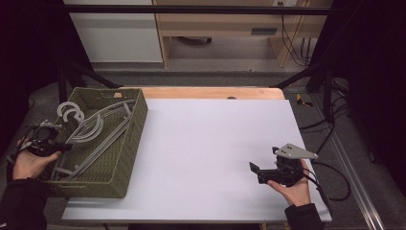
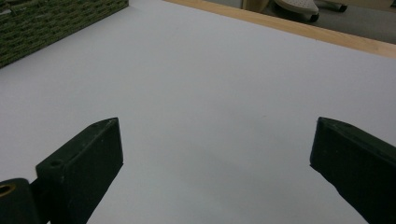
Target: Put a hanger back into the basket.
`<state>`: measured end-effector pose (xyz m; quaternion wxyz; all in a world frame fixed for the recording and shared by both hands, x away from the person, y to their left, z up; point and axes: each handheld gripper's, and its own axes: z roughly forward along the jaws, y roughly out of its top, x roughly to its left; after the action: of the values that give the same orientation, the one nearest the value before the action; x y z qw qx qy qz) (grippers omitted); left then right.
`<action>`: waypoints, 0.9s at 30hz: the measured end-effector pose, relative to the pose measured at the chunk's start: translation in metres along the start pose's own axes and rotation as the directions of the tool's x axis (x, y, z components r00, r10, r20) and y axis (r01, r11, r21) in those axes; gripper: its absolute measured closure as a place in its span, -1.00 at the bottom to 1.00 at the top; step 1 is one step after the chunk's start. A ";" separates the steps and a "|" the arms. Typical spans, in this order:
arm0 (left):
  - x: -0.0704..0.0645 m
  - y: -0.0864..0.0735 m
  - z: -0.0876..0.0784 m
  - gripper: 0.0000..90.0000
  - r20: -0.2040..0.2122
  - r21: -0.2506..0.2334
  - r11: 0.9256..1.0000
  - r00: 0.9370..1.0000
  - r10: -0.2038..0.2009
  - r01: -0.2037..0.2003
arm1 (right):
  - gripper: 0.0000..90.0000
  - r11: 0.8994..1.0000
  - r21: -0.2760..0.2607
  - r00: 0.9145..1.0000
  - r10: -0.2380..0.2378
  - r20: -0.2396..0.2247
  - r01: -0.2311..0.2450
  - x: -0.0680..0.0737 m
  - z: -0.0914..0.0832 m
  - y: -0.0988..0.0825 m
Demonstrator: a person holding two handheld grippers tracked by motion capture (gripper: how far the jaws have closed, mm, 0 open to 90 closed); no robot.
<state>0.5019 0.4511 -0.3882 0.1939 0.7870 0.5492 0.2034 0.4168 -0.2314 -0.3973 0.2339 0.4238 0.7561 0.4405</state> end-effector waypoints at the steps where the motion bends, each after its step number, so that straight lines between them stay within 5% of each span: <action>1: -0.001 0.000 0.001 0.70 -0.005 0.000 1.000 1.000 0.003 -0.003 | -0.93 1.000 -0.001 1.000 -0.001 -0.001 0.001 0.000 0.000 0.000; 5: -0.004 0.001 0.001 0.41 -0.016 -0.006 1.000 1.000 0.018 -0.018 | -0.93 1.000 0.003 1.000 0.002 0.000 -0.002 0.000 0.000 0.000; 13: -0.009 0.003 -0.027 0.14 -0.014 -0.166 0.986 1.000 0.013 -0.016 | -0.93 1.000 0.000 1.000 0.001 0.001 -0.001 0.000 0.000 0.000; 20: -0.041 0.012 -0.057 -0.14 0.050 -0.360 0.933 0.998 0.044 -0.023 | -0.93 1.000 -0.013 1.000 0.004 0.004 -0.004 0.000 -0.001 0.000; 27: -0.084 0.013 -0.071 -0.34 0.168 -0.464 0.886 0.979 0.114 -0.024 | -0.94 1.000 -0.026 1.000 0.005 0.005 -0.004 0.000 -0.002 0.001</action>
<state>0.4484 0.3732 -0.3307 0.4185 0.7538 0.4359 0.2580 0.4156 -0.2316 -0.3958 0.2404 0.4235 0.7487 0.4498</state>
